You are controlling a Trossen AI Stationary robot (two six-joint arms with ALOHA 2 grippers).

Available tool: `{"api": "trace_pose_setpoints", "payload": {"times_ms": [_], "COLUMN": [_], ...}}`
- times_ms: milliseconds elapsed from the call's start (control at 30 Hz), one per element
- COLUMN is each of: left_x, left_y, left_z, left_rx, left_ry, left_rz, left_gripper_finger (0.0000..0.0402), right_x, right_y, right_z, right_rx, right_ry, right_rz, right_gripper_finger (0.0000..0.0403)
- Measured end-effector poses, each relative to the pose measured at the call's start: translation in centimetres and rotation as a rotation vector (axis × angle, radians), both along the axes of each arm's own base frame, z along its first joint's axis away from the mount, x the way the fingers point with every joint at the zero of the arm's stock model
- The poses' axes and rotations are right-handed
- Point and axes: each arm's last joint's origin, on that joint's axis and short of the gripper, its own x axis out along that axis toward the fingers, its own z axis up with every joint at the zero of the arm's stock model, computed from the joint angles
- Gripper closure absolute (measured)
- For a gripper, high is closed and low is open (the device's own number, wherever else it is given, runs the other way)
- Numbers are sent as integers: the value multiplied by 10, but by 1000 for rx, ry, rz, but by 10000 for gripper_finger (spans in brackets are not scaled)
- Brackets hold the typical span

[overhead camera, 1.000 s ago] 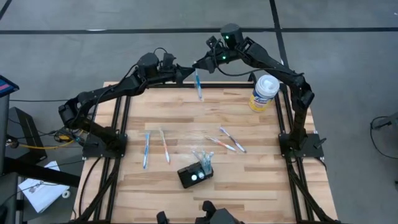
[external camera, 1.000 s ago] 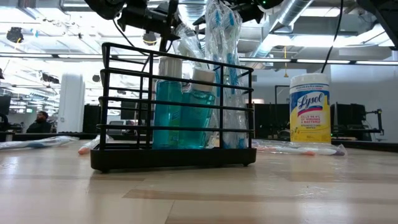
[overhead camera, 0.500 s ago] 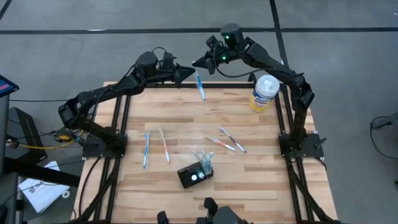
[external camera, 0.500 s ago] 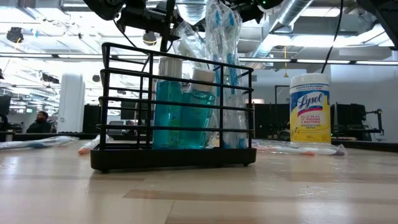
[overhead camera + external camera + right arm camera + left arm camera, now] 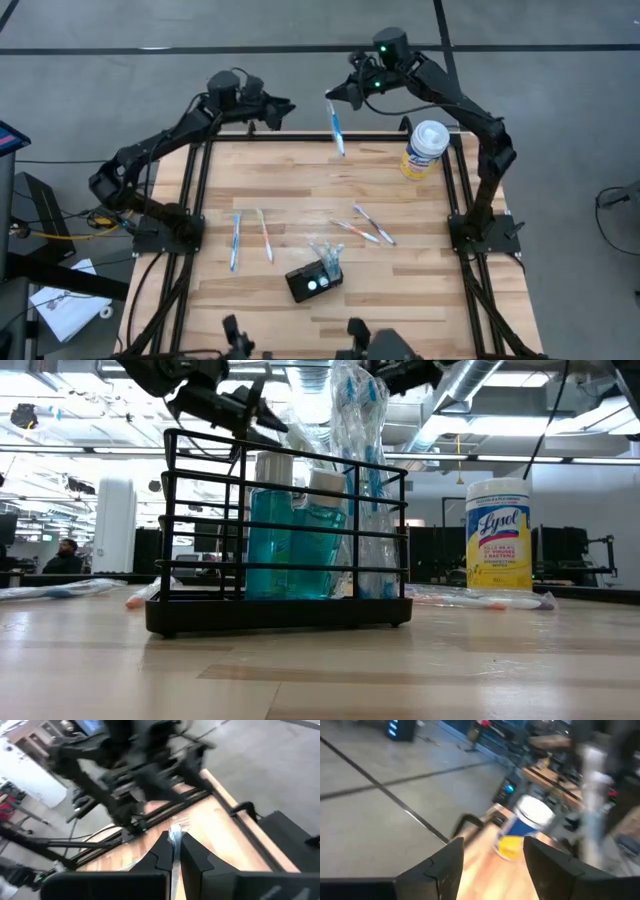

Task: Pick & Place toothbrushing station
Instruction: Put the blue toothbrush into the mesh organizer

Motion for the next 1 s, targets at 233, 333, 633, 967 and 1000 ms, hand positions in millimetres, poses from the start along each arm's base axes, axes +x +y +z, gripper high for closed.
{"api": "trace_pose_setpoints", "payload": {"times_ms": [233, 333, 633, 967, 1000], "left_x": [-26, -27, -13, -29, -29], "left_y": [22, 22, 3, -38, -43], "left_z": [1, 1, 8, 49, 52], "left_rx": [-9, -31, 44, 130, 133], "left_ry": [-17, -30, -24, -124, -127], "left_rz": [54, 31, -100, -181, -186], "left_gripper_finger": [232, 240, 245, 245, 245], "right_x": [-14, -18, -8, -16, -19], "right_y": [56, 80, 180, 299, 309], "right_z": [52, 69, 83, 50, 45], "right_rx": [-143, -179, -319, -340, -337], "right_ry": [-135, -169, -122, -29, -24], "right_rz": [41, -32, -367, -711, -735], "right_gripper_finger": [398, 398, 398, 398, 398]}}
